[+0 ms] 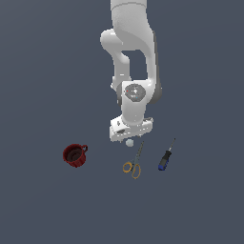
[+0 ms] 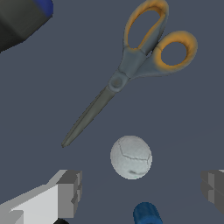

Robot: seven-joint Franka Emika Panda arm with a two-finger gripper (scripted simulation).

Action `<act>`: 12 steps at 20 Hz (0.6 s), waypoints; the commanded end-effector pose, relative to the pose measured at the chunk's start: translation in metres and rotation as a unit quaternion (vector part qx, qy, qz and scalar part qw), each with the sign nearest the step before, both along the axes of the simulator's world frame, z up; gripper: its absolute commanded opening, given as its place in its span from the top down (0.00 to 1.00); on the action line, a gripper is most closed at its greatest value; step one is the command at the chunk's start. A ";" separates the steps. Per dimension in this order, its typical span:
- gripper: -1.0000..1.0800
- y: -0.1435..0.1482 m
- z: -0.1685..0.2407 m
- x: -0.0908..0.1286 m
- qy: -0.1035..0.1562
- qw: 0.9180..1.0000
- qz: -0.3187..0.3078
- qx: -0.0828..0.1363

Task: Pick up a designated object from a clutter of objects.

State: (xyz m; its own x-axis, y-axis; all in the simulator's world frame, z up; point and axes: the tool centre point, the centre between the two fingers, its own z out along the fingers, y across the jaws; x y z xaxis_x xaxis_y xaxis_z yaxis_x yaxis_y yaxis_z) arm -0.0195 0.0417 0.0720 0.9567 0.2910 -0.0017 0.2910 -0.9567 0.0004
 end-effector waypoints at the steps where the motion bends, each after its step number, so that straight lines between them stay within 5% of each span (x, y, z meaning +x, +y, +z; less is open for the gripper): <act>1: 0.04 0.000 0.000 0.000 0.000 1.000 0.000 0.000; 12: 0.04 0.000 -0.038 -0.001 -0.001 1.000 0.000 0.000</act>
